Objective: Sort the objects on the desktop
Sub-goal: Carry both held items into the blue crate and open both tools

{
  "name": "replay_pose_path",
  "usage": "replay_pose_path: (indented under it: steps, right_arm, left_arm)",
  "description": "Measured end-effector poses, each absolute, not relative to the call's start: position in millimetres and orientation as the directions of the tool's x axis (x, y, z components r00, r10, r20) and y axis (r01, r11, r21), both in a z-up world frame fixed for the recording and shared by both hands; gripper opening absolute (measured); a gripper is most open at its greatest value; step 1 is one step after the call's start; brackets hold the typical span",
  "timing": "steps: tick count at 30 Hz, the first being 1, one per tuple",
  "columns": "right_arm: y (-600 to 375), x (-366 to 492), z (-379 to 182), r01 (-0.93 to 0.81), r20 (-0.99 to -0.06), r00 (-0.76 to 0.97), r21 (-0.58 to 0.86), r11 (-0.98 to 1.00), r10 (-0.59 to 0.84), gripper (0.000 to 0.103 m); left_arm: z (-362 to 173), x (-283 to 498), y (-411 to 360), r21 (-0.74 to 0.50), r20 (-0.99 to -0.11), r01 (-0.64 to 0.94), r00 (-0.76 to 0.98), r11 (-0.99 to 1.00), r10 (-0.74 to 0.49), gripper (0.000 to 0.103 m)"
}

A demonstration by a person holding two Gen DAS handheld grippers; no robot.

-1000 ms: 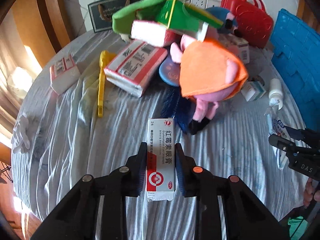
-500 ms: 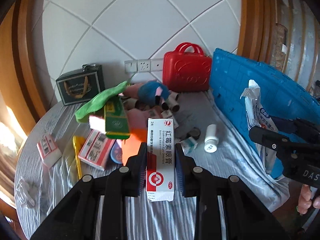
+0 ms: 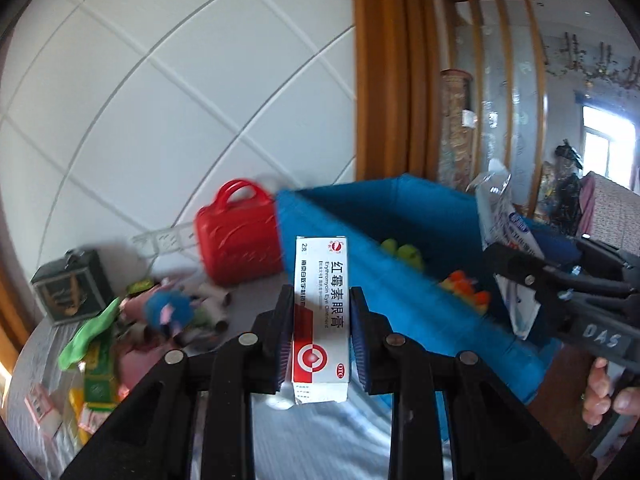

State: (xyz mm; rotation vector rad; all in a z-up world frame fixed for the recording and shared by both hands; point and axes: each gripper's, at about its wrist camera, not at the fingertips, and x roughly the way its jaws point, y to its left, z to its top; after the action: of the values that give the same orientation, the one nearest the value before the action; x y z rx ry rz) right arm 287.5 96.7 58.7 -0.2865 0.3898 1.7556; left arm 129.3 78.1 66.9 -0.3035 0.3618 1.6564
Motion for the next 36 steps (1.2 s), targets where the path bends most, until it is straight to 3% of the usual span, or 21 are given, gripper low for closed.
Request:
replay_pose_path:
  steps: [5,12,17,24,27,29,30,32,36]
  right_arm:
    - [121.4,377.5,46.4,-0.993,-0.427,-0.120,0.067,-0.101,0.896,0.057]
    - [170.9,468.6,5.9,-0.994,-0.553,-0.105,0.071,-0.080,0.827,0.057]
    - [178.9,493.1,-14.5,-0.993,-0.585,-0.115,0.060,-0.098,0.803,0.058]
    - [181.7,507.5,-27.0,-0.993,-0.601,-0.114,0.052,-0.103,0.791,0.060]
    - [185.1,510.3,-27.9,-0.993,-0.605,-0.114,0.053,-0.103,0.788,0.067]
    - [185.4,511.1,-28.1,-0.993,-0.605,-0.112,0.050,-0.103,0.789,0.084]
    - [184.4,511.5,-27.9,-0.993,-0.603,-0.111,0.047,-0.104,0.790,0.087]
    - [183.3,511.6,-25.9,-0.994,-0.598,-0.109,0.040,-0.107,0.794,0.089]
    - [176.0,513.0,-21.6,-0.994,-0.586,-0.099,0.023,-0.106,0.804,0.096]
  left_arm:
    - [77.8,219.0,132.2,0.065,-0.412,-0.997,-0.068,-0.046,0.909,0.026]
    - [57.8,306.5,203.4,0.021,-0.579,-0.999,-0.046,-0.041,0.814,0.026]
    - [41.8,330.8,224.6,0.024,-0.644,-0.996,-0.082,-0.087,0.761,0.026]
    - [34.8,341.8,226.0,0.044,-0.656,-0.990,-0.129,-0.133,0.743,0.027]
    - [30.5,338.9,227.6,0.049,-0.657,-0.989,-0.136,-0.137,0.742,0.039]
    - [31.4,339.1,225.5,0.055,-0.648,-0.989,-0.142,-0.140,0.749,0.049]
    - [32.7,339.5,223.7,0.061,-0.641,-0.988,-0.147,-0.141,0.753,0.052]
    - [35.6,341.1,220.0,0.066,-0.630,-0.988,-0.152,-0.142,0.761,0.059]
    - [41.5,341.5,211.8,0.063,-0.607,-0.988,-0.152,-0.144,0.780,0.062]
